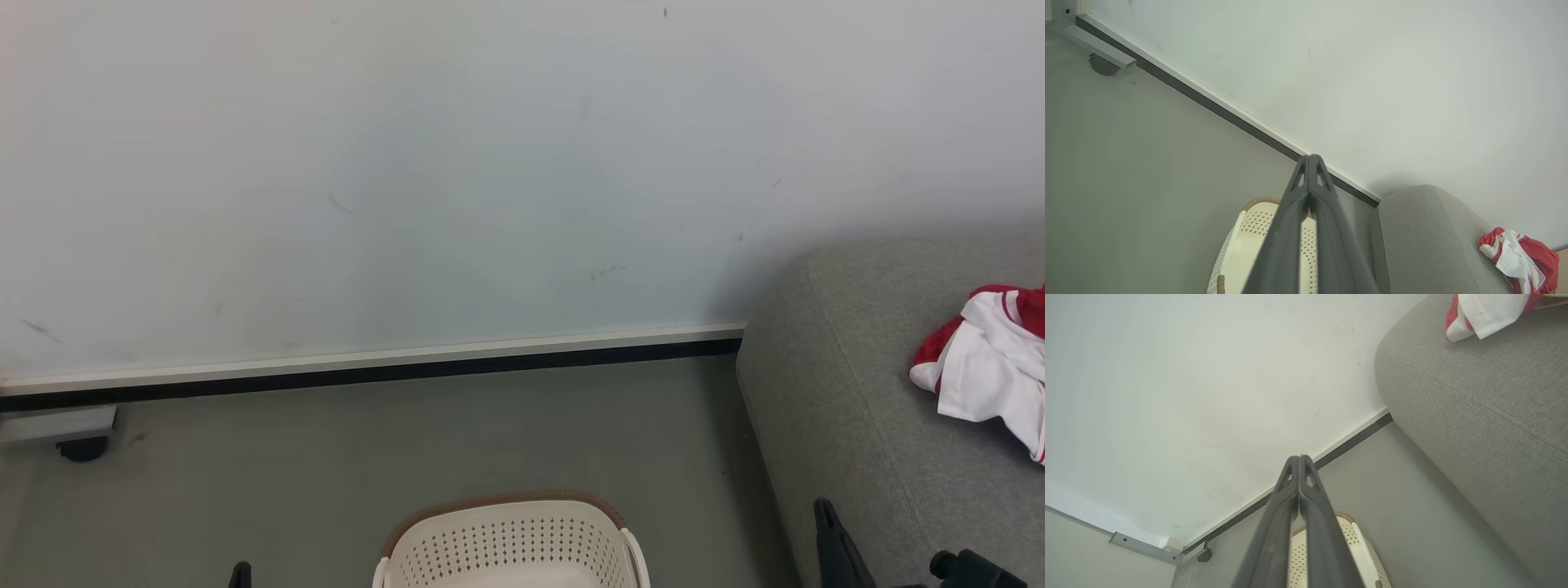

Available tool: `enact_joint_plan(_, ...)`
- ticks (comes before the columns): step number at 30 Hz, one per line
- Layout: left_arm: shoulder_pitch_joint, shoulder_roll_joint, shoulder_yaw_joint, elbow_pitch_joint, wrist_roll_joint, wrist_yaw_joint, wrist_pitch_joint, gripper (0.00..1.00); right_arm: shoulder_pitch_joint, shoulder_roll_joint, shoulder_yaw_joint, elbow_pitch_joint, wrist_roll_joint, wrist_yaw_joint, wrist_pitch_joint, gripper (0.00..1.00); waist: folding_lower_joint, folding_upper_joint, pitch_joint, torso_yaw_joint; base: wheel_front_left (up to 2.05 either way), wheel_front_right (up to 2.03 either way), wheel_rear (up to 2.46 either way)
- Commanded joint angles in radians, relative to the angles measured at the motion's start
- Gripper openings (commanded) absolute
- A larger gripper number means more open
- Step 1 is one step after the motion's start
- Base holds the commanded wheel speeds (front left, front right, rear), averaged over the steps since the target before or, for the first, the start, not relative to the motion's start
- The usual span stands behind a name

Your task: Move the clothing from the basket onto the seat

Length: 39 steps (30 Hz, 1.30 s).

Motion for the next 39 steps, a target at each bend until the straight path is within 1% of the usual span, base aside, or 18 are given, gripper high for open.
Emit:
enact_joint_plan(1, -0.036, 0.004, 0.010, -0.007, -0.036, -0.004, 0.009, 0.00, -0.028, -0.009, -0.006, -0.009, 0.036, 0.000, 0.003, 0.00, 0.0000, -0.0001, 0.001, 0.000, 0.00, 0.00, 0.00)
enact_joint_plan(21, -0.078, -0.009, 0.038, 0.022, -0.282, -0.025, 0.079, 0.00, -0.065, -0.017, -0.053, 0.016, 0.323, 0.000, 0.035, 0.00, 0.0000, -0.0001, 0.020, 0.000, 0.00, 0.00, 0.00)
enact_joint_plan(39, -0.110, -0.017, 0.056, 0.043, -0.456, -0.038, 0.130, 0.00, -0.094, -0.019, -0.090, 0.035, 0.522, 0.000, 0.061, 0.00, 0.0000, -0.0001, 0.036, 0.001, 0.00, 0.00, 0.00)
